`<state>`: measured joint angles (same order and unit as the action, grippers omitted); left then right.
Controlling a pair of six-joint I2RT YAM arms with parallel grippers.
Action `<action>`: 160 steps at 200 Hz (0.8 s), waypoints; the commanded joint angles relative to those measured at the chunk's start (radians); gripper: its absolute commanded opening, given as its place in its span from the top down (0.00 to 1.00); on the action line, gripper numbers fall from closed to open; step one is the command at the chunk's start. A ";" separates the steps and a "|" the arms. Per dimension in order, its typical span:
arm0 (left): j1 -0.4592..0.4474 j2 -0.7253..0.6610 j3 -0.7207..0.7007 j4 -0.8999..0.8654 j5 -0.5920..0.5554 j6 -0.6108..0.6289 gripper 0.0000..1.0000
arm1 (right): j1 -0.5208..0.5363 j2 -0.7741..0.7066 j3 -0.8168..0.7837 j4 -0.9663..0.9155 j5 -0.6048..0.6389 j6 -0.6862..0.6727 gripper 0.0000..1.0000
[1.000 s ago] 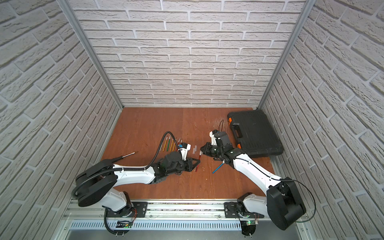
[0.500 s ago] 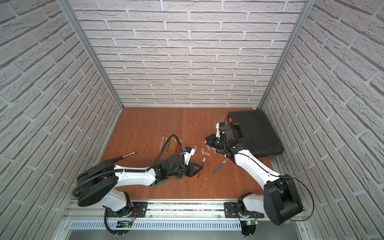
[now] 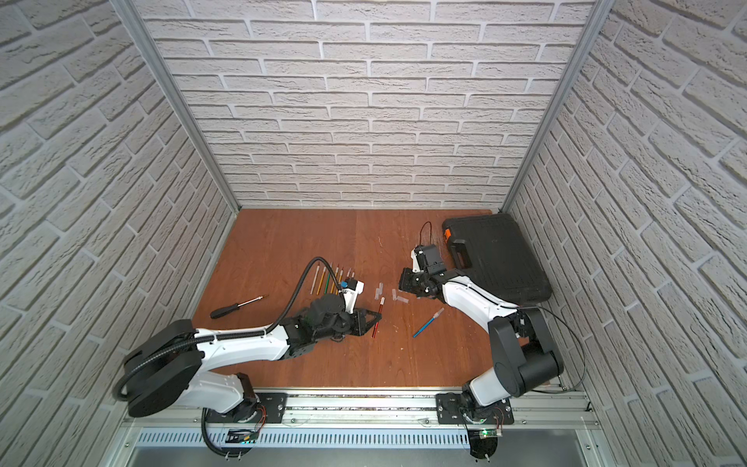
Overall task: Remove protective caps from carving knives
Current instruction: Place the protective sleeve at the center of the board.
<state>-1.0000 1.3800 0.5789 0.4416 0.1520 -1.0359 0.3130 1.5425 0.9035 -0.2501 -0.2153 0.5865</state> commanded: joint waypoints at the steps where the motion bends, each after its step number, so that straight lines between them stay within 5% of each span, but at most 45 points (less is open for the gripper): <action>1: 0.008 -0.025 -0.022 -0.026 -0.018 0.025 1.00 | 0.002 0.040 0.030 -0.009 0.013 -0.046 0.93; 55: 0.017 -0.023 -0.023 -0.048 -0.029 0.024 1.00 | 0.018 0.108 0.054 -0.006 0.032 -0.060 0.74; 160: 0.062 -0.023 -0.011 -0.095 -0.013 0.039 1.00 | 0.049 0.172 0.082 0.021 0.067 -0.089 0.71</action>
<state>-0.9428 1.3705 0.5690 0.3344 0.1364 -1.0134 0.3489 1.6997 0.9524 -0.2703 -0.1642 0.5186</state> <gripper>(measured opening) 0.095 0.290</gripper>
